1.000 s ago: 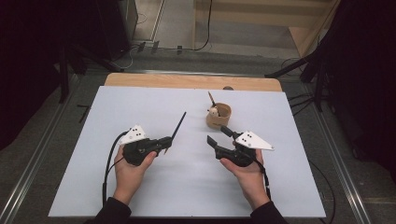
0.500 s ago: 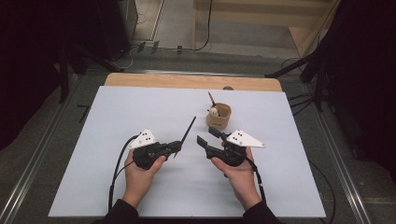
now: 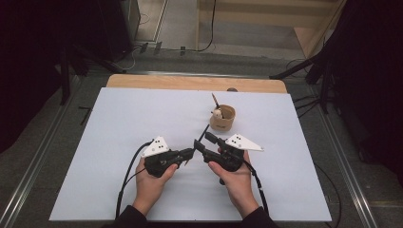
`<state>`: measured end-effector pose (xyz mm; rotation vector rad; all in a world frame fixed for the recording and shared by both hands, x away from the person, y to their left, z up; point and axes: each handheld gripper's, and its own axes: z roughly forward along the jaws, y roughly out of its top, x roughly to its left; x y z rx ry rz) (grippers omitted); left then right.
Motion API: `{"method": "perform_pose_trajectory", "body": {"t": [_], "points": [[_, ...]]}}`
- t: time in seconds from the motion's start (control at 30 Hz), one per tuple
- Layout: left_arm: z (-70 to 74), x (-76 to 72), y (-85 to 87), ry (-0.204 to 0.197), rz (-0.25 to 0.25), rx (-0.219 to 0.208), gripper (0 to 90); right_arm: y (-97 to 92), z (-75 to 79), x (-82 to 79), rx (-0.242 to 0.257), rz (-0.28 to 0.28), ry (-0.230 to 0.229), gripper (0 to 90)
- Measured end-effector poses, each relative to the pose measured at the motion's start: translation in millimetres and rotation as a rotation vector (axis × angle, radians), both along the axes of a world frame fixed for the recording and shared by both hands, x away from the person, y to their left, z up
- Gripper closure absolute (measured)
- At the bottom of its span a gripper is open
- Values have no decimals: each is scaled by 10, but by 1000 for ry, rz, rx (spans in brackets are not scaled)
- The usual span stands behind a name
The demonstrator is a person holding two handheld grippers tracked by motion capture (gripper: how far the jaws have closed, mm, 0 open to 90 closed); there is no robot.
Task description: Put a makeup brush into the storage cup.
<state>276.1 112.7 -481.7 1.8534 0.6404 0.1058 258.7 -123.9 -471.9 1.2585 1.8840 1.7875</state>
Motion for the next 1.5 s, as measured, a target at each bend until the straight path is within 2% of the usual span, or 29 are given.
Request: {"method": "perform_pose_trajectory", "body": {"t": [0.2, 0.5, 0.6, 0.67, 0.83, 0.9, 0.97, 1.07, 1.17, 1.3, 1.5], "points": [[-25, -27, -23, -7, 2, 12, 843, 7, -1, -11, 31, 4, 38, 519], [-38, -61, -69, -14, -5, 17, 843, -19, -58, 7, 110, 14, 103, 598], [-41, -64, -77, -13, -5, 17, 843, -34, -65, 15, 113, 9, 102, 618], [-44, -68, -84, -16, -6, 14, 843, -43, -68, 13, 118, 7, 120, 637], [-48, -71, -87, -26, -3, 20, 843, -60, -93, 19, 146, 18, 133, 760], [-50, -75, -94, -34, -1, 18, 842, -73, -93, 16, 167, 27, 135, 838], [-55, -78, -104, -47, 2, 16, 840, -90, -88, 15, 188, 34, 148, 853], [-68, -73, -103, -36, 8, 5, 826, -97, -80, 10, 173, 36, 133, 855], [-83, -59, -109, -20, 8, 1, 760, -98, -68, 7, 158, 34, 113, 855], [-101, -42, -121, -9, 9, 6, 711, -81, -31, -13, 111, 29, 86, 856], [-109, -40, -156, 2, 10, 25, 698, -77, -9, -30, 64, 17, 58, 856]]}}
